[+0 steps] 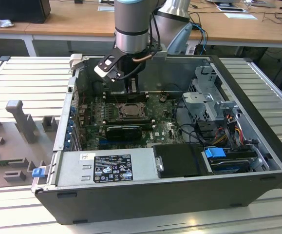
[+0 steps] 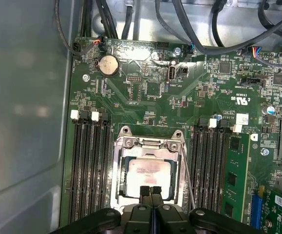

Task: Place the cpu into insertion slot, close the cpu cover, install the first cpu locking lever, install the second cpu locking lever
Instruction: 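Install the first cpu locking lever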

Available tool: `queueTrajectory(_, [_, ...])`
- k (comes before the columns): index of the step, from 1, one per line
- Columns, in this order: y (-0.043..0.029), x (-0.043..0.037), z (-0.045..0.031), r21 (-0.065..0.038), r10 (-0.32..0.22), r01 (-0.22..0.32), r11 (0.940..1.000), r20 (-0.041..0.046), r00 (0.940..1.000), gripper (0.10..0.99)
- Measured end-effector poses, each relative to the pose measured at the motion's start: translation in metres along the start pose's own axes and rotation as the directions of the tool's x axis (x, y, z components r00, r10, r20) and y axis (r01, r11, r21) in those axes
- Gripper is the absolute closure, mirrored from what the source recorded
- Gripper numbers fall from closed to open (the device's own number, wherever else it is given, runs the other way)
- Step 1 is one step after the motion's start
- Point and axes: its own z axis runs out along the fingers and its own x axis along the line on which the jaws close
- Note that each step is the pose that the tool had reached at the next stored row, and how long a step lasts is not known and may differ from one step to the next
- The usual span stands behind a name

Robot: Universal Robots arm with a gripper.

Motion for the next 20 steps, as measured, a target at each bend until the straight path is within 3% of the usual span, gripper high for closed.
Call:
queueTrajectory(13, [0.0002,0.0001,-0.0072,0.000,0.000,0.000,1.0000,0.0000,1.0000,0.980])
queueTrajectory(20, [0.0006,0.0003,-0.0222,0.000,0.000,0.000,1.0000,0.0012,1.0000,0.980])
